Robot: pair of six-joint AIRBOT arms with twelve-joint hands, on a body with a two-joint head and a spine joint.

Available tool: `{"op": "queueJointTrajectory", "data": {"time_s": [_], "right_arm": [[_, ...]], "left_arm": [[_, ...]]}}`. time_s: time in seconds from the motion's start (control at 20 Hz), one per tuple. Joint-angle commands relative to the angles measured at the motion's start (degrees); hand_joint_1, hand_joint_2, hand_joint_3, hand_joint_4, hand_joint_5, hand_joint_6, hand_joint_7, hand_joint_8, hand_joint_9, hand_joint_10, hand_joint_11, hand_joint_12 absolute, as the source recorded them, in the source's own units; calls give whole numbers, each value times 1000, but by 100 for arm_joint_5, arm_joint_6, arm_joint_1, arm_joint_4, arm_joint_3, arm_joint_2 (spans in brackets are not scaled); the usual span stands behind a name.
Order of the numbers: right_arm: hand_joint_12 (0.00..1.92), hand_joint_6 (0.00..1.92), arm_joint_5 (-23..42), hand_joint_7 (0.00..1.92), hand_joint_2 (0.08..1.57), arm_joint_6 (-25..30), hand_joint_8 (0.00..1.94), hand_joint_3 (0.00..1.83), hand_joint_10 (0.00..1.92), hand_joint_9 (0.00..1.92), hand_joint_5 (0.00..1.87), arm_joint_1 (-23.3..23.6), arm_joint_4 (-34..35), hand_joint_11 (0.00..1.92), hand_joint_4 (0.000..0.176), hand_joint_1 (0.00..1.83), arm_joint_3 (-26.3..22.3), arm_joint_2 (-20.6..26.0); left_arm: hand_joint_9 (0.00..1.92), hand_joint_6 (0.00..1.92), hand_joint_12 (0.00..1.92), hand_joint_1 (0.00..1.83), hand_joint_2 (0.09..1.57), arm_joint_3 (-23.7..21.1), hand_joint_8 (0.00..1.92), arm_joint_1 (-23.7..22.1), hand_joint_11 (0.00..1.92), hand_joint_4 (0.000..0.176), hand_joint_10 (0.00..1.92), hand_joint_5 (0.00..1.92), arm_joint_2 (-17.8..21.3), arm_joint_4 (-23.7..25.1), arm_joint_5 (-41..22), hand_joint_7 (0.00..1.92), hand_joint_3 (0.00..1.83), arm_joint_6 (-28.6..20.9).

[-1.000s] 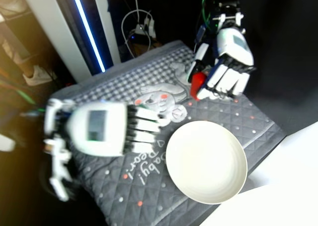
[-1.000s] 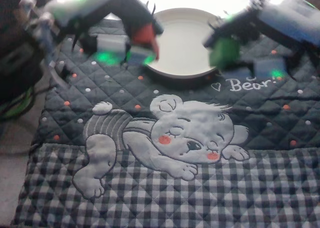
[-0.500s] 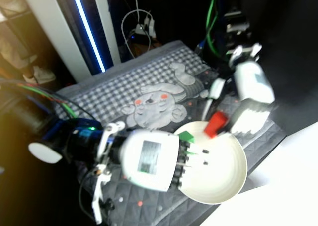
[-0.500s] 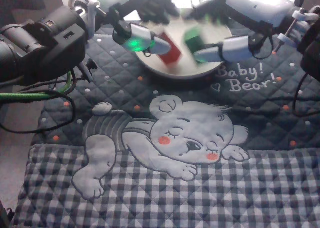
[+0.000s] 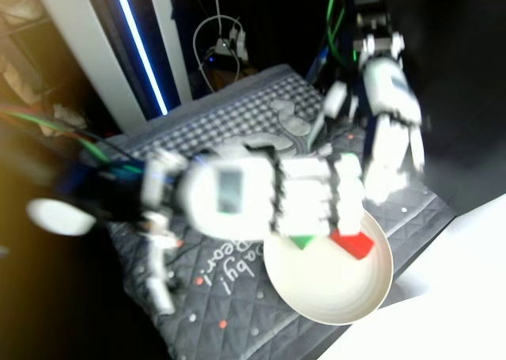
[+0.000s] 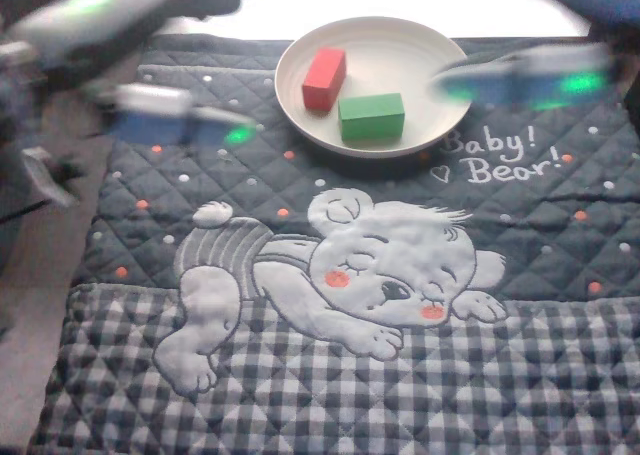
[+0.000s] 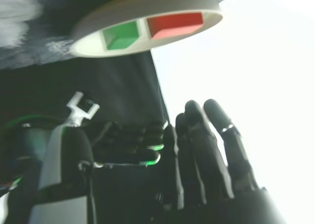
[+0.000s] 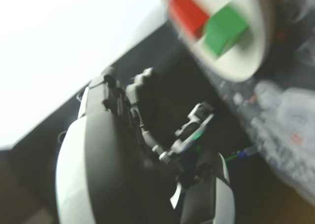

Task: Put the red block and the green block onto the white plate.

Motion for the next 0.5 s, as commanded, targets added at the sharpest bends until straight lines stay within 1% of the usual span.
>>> {"op": "queueJointTrajectory", "data": {"time_s": [0.0, 0.05, 0.1, 0.15, 0.2, 0.25, 0.3, 0.35, 0.4, 0.45], "right_arm": [[931, 3, 933, 147, 937, 14, 6, 0, 15, 177, 27, -284, 183, 0, 117, 553, -169, 110], [777, 0, 1236, 78, 942, 14, 7, 0, 10, 126, 5, -588, 345, 0, 164, 557, -291, 218], [602, 2, 1593, 121, 946, 14, 9, 1, 11, 139, 17, -956, 559, 0, 165, 627, -460, 349], [501, 5, 2026, 162, 958, 14, 9, 2, 17, 181, 51, -1398, 823, 0, 174, 653, -689, 497], [453, 0, 2351, 149, 1017, 13, 2, 10, 16, 206, 9, -1698, 1021, 0, 162, 669, -838, 583], [511, 0, 2622, 168, 1071, 13, 4, 13, 19, 244, 1, -2026, 1220, 0, 144, 640, -975, 652], [298, 1, 2906, 202, 1107, 12, 5, 9, 6, 226, 10, -2366, 1448, 0, 170, 527, -1105, 700], [184, 3, 3274, 203, 1078, 12, 2, 0, 3, 192, 28, -2838, 1810, 0, 162, 455, -1278, 730], [193, 5, 3432, 229, 1060, 12, 4, 0, 6, 205, 58, -3041, 1947, 0, 161, 501, -1341, 734], [148, 3, 3670, 231, 953, 12, 2, 0, 3, 206, 69, -3327, 2177, 0, 173, 576, -1448, 735]], "left_arm": [[401, 0, 1257, 927, 894, -132, 0, 162, 0, 56, 0, 240, 107, -212, -1235, 304, 0, 1], [374, 0, 1131, 943, 888, -269, 0, 369, 0, 57, 10, 234, 215, -328, -1503, 298, 0, 6], [370, 0, 1060, 892, 882, -465, 0, 693, 0, 67, 9, 224, 369, -484, -1897, 296, 0, 9], [372, 4, 1051, 895, 873, -750, 2, 1104, 0, 69, 8, 233, 548, -689, -2455, 301, 0, 17], [383, 0, 1052, 909, 862, -961, 3, 1470, 0, 57, 12, 218, 679, -854, -2863, 304, 0, 53], [375, 0, 1057, 913, 869, -1185, 0, 1824, 0, 53, 7, 215, 783, -1034, -3316, 299, 0, 101], [347, 0, 1062, 837, 886, -1356, 0, 2167, 0, 49, 1, 202, 841, -1195, -3737, 273, 3, 130], [331, 0, 1215, 707, 916, -1520, 0, 2499, 0, 50, 0, 183, 853, -1366, -4233, 255, 9, 132], [279, 0, 1185, 649, 966, -1567, 0, 2585, 0, 57, 0, 164, 846, -1426, -4389, 211, 18, 132], [252, 0, 1062, 537, 1040, -1627, 0, 2699, 0, 68, 0, 140, 831, -1501, -4563, 179, 29, 134]]}}
